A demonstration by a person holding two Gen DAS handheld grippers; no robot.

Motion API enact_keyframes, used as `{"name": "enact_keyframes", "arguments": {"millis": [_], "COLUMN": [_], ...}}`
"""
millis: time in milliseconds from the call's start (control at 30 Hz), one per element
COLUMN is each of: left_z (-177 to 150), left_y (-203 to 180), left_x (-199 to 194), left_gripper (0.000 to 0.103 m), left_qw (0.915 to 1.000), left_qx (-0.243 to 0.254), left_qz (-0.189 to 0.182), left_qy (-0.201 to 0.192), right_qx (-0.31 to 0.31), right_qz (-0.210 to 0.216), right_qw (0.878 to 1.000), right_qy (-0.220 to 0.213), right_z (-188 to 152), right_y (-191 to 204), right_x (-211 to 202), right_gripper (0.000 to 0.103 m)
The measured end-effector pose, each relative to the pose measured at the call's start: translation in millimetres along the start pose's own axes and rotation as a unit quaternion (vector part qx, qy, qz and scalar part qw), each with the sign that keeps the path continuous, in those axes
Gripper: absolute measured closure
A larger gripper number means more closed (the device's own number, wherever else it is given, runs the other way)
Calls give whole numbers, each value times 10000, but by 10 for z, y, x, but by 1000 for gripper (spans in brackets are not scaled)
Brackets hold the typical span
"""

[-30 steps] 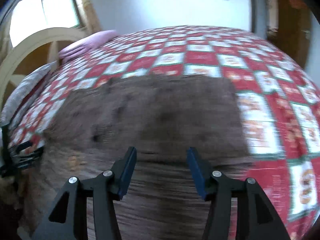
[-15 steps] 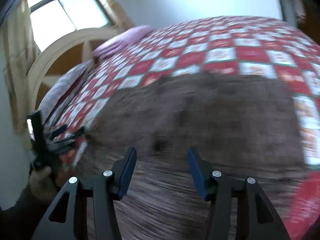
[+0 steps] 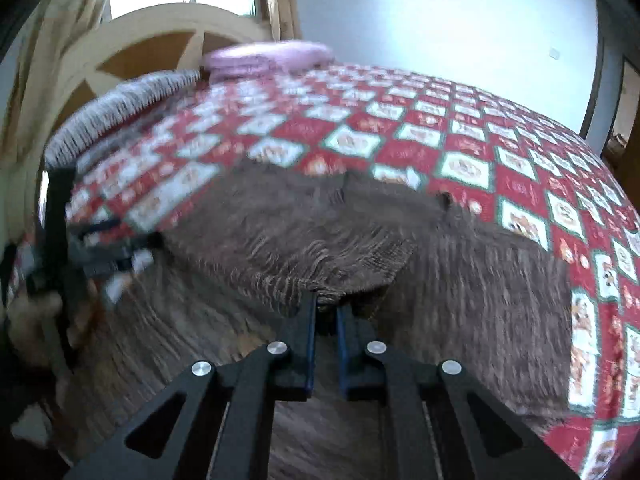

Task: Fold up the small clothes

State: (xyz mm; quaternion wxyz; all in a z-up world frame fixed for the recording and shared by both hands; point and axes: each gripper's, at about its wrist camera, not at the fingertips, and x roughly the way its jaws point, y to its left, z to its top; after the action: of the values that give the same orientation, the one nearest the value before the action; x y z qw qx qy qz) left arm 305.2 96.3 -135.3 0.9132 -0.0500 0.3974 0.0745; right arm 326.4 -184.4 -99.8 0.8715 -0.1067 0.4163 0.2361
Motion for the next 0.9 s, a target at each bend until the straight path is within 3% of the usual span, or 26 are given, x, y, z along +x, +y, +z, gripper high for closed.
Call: {"name": "enact_keyframes", "arguments": {"millis": [100,167,200,233,367,467,533,600,767,833,900], "left_z": [-11,1,28,65,301,394,383,331,266,286,305], "left_y": [-38,-59,-67,-73,-136,-300,-401,-447,-356,-331,-341], "left_x": [-36,-94,-124,-148,-159,-15,85,159,271,293,245], "left_gripper": [0,0,0,0,0,0,0,0,0,0,0], "left_qw": [9998,9994,9990,9987,9977,9960,9946,9938,9928,9924,9924], "left_qx": [173,321,385,411,429,650,780,847,578,466,462], "left_qz": [43,142,200,232,355,501,614,686,1044,1123,1126], "left_qy": [44,-46,-112,-171,-381,-363,-301,-201,67,164,163], "right_qx": [78,415,580,865,1359,1628,1632,1452,848,966,1233], "right_qz": [18,38,31,174,350,475,222,178,-597,-626,-473], "right_qw": [9991,9989,9982,9961,9900,9854,9859,9892,9934,9927,9912], "right_qy": [409,195,158,-11,-130,126,298,94,-487,-349,94], "right_z": [-233,-241,-229,-197,33,281,363,430,560,554,492], "right_y": [-122,-235,-297,-405,-652,-725,-728,-670,-533,-665,-818], "right_x": [217,131,92,22,56,455,727,706,512,663,872], "right_gripper": [93,73,55,47,47,51,86,96,97,96,87]}}
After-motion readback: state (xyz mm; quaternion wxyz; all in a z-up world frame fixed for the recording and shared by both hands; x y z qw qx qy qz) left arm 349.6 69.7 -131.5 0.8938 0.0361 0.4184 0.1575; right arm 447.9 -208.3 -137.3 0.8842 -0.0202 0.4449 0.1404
